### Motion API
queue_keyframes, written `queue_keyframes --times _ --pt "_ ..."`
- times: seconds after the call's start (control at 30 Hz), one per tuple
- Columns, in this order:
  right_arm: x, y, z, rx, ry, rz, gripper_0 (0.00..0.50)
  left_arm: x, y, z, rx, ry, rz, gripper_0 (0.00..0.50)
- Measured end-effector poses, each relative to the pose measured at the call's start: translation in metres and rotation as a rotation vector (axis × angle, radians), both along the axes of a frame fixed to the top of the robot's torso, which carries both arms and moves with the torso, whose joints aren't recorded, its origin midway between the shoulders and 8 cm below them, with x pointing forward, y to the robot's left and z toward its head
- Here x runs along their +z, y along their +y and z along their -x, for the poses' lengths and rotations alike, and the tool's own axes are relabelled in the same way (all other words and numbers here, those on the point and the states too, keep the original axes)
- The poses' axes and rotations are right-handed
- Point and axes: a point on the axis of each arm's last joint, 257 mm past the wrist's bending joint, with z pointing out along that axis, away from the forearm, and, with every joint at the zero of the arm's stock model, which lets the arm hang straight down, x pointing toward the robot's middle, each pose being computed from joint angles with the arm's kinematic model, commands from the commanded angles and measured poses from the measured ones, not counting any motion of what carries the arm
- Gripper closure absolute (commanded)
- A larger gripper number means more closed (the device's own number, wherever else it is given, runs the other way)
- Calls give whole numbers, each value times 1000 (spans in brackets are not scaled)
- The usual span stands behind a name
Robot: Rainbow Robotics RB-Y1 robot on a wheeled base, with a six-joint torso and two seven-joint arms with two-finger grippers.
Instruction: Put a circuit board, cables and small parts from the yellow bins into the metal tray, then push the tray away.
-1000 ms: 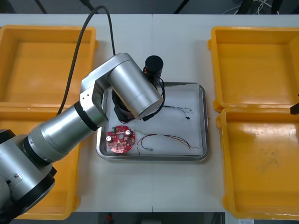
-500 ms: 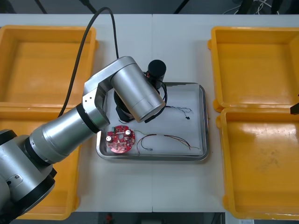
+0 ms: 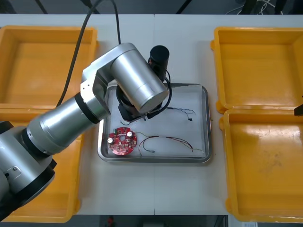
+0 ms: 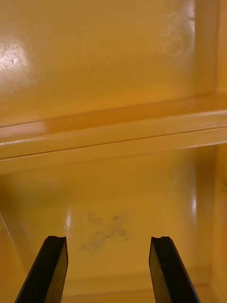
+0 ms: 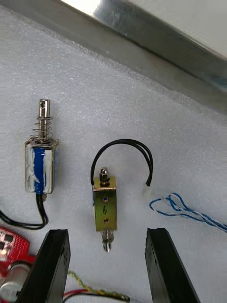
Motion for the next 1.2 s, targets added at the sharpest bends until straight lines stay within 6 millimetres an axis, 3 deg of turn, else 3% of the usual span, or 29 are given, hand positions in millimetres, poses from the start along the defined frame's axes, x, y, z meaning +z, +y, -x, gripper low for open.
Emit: queue_keyframes --times 0.27,0.6,0.77,1.03,1.2 --pt "0 0 0 0 0 0 0 55 26 6 -18 22 27 0" --pt "0 0 0 1 -1 0 0 110 92 13 -15 34 72 0" --pt "-7 3 3 2 12 -11 0 129 131 19 -45 52 54 0" --pt "-12 4 4 -1 19 -10 0 154 178 23 -308 53 -90 0" --pt "-8 12 3 31 7 1 0 160 209 30 -295 59 -68 0"
